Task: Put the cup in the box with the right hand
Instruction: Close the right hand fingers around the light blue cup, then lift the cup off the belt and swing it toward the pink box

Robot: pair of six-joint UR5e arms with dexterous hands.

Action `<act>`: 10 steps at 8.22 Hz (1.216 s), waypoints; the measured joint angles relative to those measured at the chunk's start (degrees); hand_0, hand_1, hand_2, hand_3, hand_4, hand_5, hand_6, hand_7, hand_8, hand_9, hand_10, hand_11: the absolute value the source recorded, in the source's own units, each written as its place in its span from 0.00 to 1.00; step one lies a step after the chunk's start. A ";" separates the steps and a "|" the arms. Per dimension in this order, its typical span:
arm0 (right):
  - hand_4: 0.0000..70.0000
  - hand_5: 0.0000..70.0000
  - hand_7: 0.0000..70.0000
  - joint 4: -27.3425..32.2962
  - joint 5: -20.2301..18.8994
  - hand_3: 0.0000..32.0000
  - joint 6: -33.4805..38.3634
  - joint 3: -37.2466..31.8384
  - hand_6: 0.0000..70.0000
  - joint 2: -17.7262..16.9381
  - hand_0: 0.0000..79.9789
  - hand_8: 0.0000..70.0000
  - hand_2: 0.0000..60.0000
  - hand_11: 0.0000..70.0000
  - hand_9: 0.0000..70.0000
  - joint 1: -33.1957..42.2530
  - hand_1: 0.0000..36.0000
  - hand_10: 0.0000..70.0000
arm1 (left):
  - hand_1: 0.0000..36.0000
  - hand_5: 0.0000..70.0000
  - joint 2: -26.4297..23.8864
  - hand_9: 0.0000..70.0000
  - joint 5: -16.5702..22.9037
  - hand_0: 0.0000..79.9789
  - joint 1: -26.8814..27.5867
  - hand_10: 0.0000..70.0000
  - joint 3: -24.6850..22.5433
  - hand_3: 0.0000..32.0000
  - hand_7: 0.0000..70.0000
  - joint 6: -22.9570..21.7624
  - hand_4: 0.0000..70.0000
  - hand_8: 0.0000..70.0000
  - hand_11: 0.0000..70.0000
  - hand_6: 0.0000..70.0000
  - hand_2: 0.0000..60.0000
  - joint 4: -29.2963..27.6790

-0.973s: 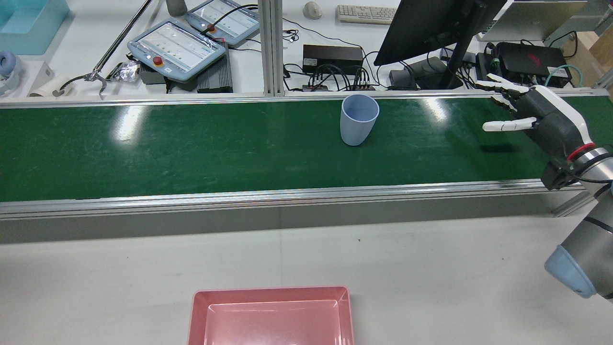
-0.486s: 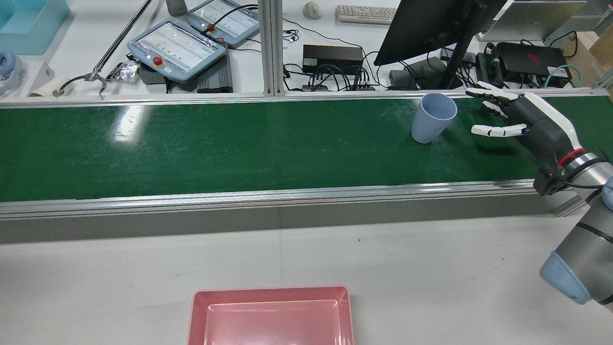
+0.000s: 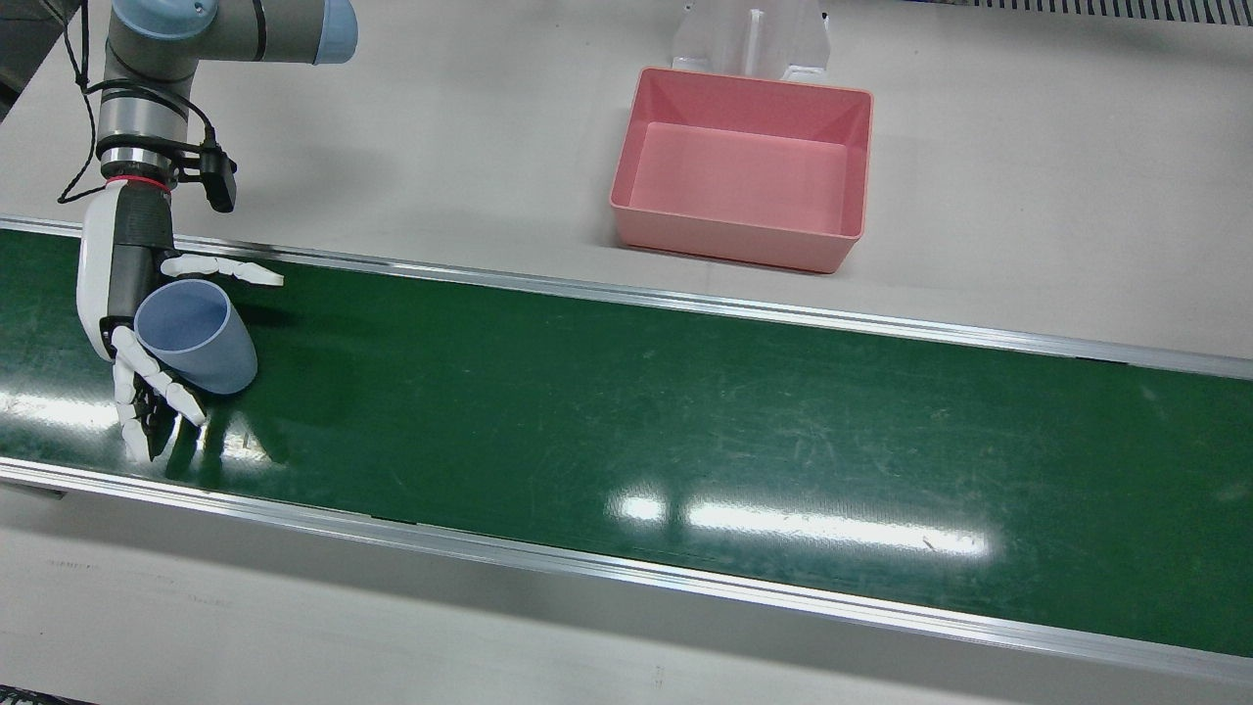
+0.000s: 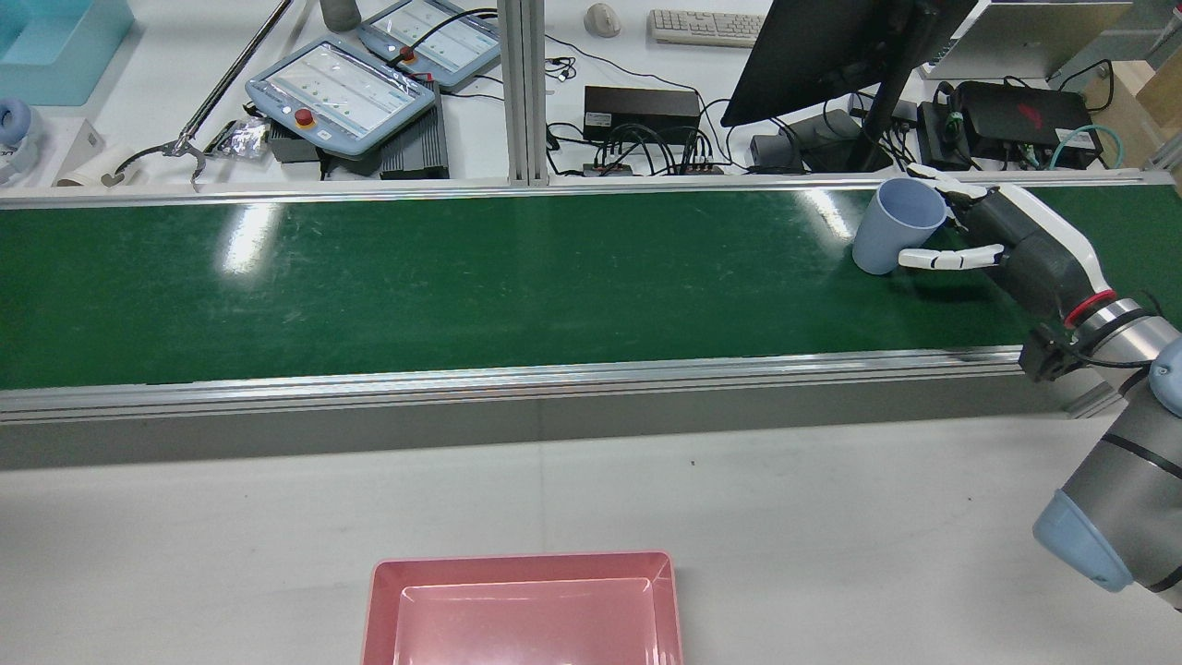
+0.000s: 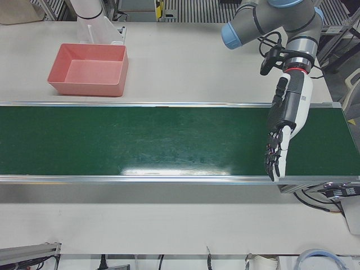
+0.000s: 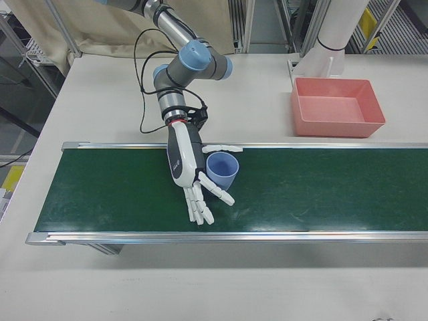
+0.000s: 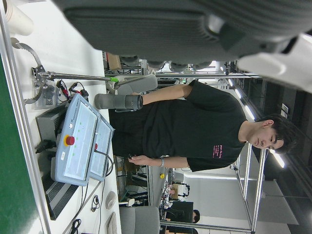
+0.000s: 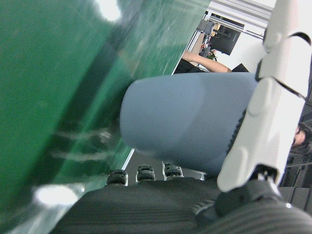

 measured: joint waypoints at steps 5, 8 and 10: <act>1.00 0.37 1.00 0.16 2.20 0.00 0.29 1.70 0.71 0.44 0.96 1.00 1.00 1.00 1.00 -0.91 1.00 1.00 | 0.00 0.00 0.03 0.00 0.03 0.00 0.00 0.00 0.00 0.00 0.00 0.00 0.00 0.00 0.00 0.00 0.00 -0.02; 1.00 0.31 1.00 -0.58 3.70 0.00 -0.13 10.63 0.61 0.43 0.77 0.96 1.00 1.00 1.00 -0.02 1.00 0.93 | 0.00 0.00 0.03 0.00 0.01 0.00 0.00 0.00 0.00 0.00 0.00 0.00 0.00 0.00 0.00 0.00 0.00 0.04; 1.00 0.29 1.00 -3.07 3.91 0.00 -2.97 19.06 0.59 0.73 0.77 0.93 1.00 1.00 1.00 -3.10 1.00 0.88 | 0.00 0.00 0.03 0.00 0.02 0.00 -0.01 0.00 0.00 0.00 0.00 0.00 0.00 0.00 0.00 0.00 0.00 0.04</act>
